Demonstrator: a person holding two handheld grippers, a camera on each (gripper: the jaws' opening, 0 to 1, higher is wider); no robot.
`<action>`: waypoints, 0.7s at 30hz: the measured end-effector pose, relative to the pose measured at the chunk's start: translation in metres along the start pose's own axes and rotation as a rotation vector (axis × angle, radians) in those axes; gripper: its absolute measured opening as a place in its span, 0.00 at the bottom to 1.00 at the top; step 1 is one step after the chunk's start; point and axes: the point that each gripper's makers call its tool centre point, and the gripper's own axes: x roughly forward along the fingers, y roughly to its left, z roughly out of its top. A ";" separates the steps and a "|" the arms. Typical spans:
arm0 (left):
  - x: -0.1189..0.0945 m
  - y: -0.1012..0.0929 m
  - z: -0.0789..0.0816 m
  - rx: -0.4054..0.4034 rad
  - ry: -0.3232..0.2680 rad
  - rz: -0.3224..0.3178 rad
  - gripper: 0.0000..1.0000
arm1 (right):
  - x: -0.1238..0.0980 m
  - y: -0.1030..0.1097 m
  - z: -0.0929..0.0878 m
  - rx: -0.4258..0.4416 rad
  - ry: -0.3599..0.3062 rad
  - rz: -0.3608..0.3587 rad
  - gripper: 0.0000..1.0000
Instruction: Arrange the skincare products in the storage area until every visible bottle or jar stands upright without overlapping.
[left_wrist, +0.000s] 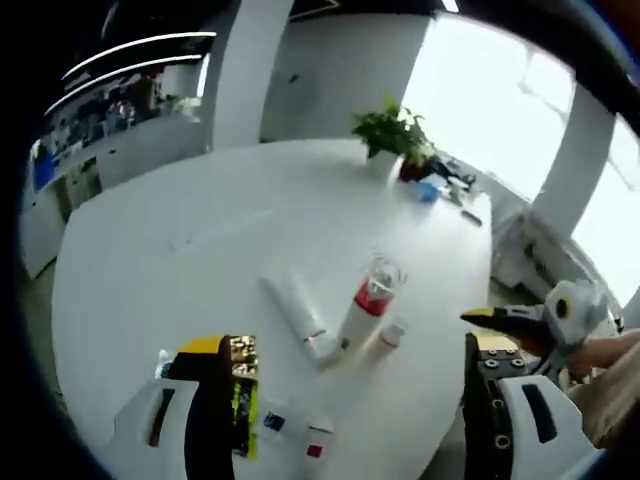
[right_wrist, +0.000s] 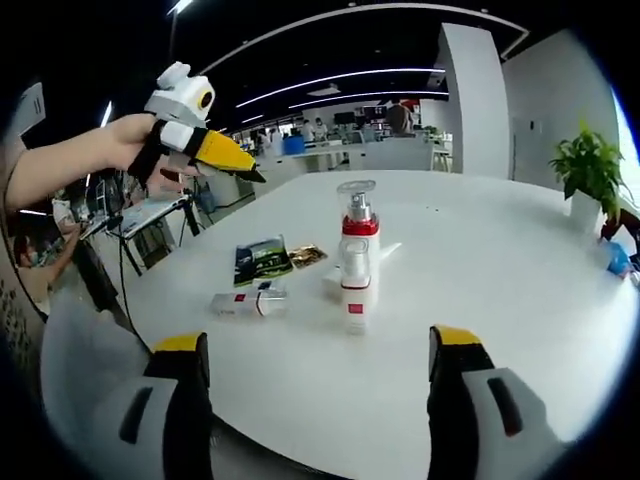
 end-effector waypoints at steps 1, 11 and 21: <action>0.003 0.002 0.004 0.006 0.007 0.001 0.95 | 0.000 0.000 0.000 0.001 -0.001 -0.002 0.90; 0.054 0.027 0.031 -0.129 0.044 -0.009 0.94 | 0.000 -0.007 0.001 0.019 -0.005 -0.034 0.90; 0.111 0.053 0.027 -0.215 0.146 0.041 0.92 | -0.001 -0.014 0.000 0.044 -0.004 -0.062 0.90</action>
